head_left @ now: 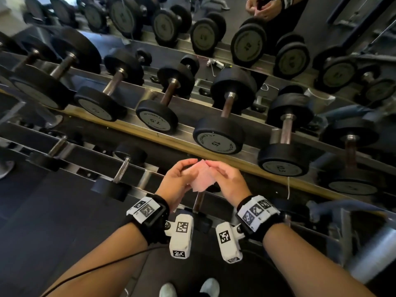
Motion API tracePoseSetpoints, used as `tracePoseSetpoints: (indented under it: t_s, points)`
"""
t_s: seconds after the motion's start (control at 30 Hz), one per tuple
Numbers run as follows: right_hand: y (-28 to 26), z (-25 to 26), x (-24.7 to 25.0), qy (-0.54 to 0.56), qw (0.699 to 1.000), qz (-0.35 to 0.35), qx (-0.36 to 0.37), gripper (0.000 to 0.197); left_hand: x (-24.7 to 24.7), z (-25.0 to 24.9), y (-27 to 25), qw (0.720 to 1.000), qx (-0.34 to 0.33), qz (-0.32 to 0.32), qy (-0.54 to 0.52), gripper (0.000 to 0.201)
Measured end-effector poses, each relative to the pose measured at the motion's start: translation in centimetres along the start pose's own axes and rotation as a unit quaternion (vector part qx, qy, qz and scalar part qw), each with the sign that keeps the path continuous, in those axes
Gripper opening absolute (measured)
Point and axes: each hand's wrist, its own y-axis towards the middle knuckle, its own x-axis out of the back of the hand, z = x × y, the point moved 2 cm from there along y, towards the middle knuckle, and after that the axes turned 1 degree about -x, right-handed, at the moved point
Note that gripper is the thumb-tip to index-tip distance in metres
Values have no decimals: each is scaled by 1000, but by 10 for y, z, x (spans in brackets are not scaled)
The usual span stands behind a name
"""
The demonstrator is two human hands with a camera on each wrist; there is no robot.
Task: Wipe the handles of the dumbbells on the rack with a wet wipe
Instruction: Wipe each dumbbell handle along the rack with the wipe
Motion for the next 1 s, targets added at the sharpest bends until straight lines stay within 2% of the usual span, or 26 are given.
tracePoseSetpoints:
  t_s: [0.1,0.17,0.27,0.37,0.4,0.47,0.57,0.67,0.73,0.87,1.0]
  points:
    - [-1,-4,-1,68,998,-1,-11,41,-4,7,6,1000,-29,-7,-4,42]
    - [-1,-6,-2,73,997,-8,-11,49,-5,10,10,998,-43,-41,9,46]
    - [2,-6,-5,49,998,-24,-6,42,-2,13,16,992,-42,-106,58,40]
    - [9,-7,-4,17,999,-41,7,31,10,16,20,975,-7,-174,140,25]
    - [11,-8,-4,5,999,-45,16,28,13,17,20,977,16,-166,129,20]
    - [15,-11,-8,-10,998,-46,30,21,15,21,20,990,54,-108,71,21]
    - [15,-17,-21,3,1000,-24,19,19,15,28,21,998,52,-32,-15,28]
    - [17,-27,-36,19,1000,-7,3,22,21,33,27,995,51,-23,-82,32]
    - [22,-36,-46,29,1000,-11,-3,19,33,37,34,996,63,-26,-64,28]
    - [38,-60,-69,-9,999,-25,-19,36,65,46,54,993,117,-11,14,21]
    - [54,-91,-97,-2,995,-54,-82,55,94,56,79,983,164,12,80,15]
